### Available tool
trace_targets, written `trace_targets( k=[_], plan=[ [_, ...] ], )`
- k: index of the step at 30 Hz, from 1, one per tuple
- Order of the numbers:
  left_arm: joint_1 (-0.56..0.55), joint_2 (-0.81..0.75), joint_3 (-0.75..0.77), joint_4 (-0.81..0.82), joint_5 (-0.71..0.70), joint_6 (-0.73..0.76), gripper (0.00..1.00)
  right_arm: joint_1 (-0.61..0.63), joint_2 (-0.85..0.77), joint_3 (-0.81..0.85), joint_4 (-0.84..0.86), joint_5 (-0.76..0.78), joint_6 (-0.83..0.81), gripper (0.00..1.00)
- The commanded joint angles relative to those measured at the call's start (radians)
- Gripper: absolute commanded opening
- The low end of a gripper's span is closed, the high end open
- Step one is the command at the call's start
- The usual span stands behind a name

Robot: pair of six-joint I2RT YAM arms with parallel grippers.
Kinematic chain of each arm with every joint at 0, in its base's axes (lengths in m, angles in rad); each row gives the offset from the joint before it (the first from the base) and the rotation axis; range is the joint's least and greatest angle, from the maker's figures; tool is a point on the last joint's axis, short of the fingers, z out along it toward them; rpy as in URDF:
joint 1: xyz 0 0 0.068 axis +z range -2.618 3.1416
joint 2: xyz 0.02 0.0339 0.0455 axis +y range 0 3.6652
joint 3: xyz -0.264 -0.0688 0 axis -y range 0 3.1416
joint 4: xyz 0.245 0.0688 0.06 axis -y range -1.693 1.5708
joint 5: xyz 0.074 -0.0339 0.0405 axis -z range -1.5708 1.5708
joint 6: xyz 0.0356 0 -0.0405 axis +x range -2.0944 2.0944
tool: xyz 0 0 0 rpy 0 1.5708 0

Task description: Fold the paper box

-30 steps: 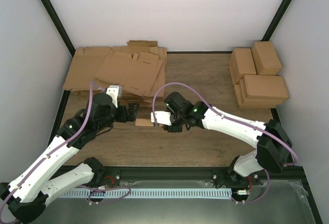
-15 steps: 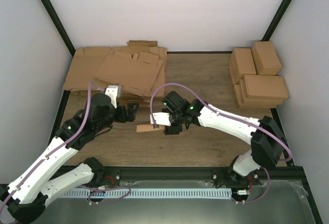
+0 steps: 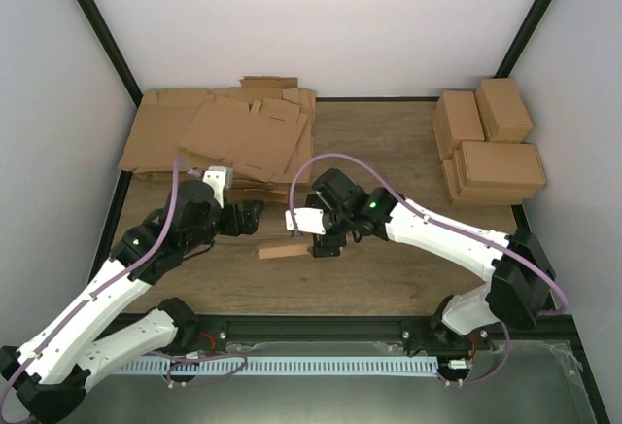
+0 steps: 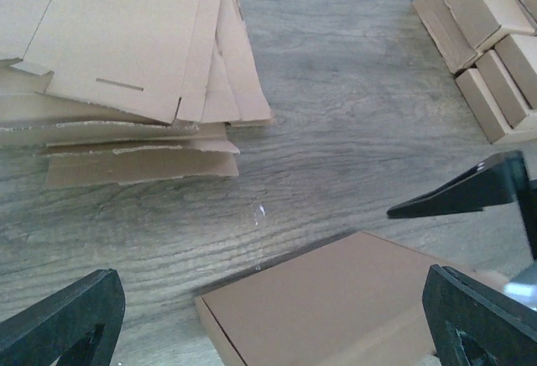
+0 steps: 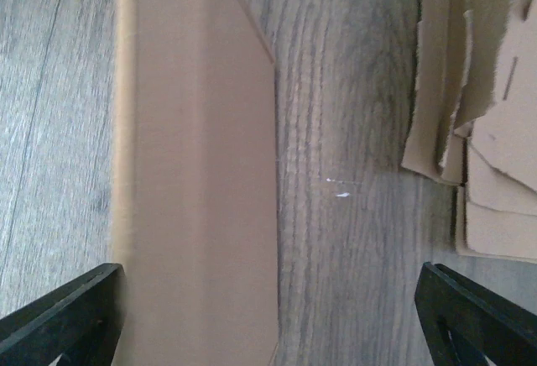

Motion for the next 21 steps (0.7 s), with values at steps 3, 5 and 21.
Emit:
trace_targets(
  k=[3,5,21],
  plan=[
    [0.004,0.0,-0.024,0.016,0.024,-0.006,1.0,-0.007,-0.018,0.041,0.034,0.022,0.009,0.96],
    [0.004,0.003,-0.021,0.016,0.026,-0.007,1.0,-0.011,-0.007,0.041,0.036,0.034,0.008,0.96],
    [0.004,0.03,-0.016,0.014,0.027,-0.018,1.0,-0.075,0.018,0.05,0.109,0.063,-0.002,0.94]
  ],
)
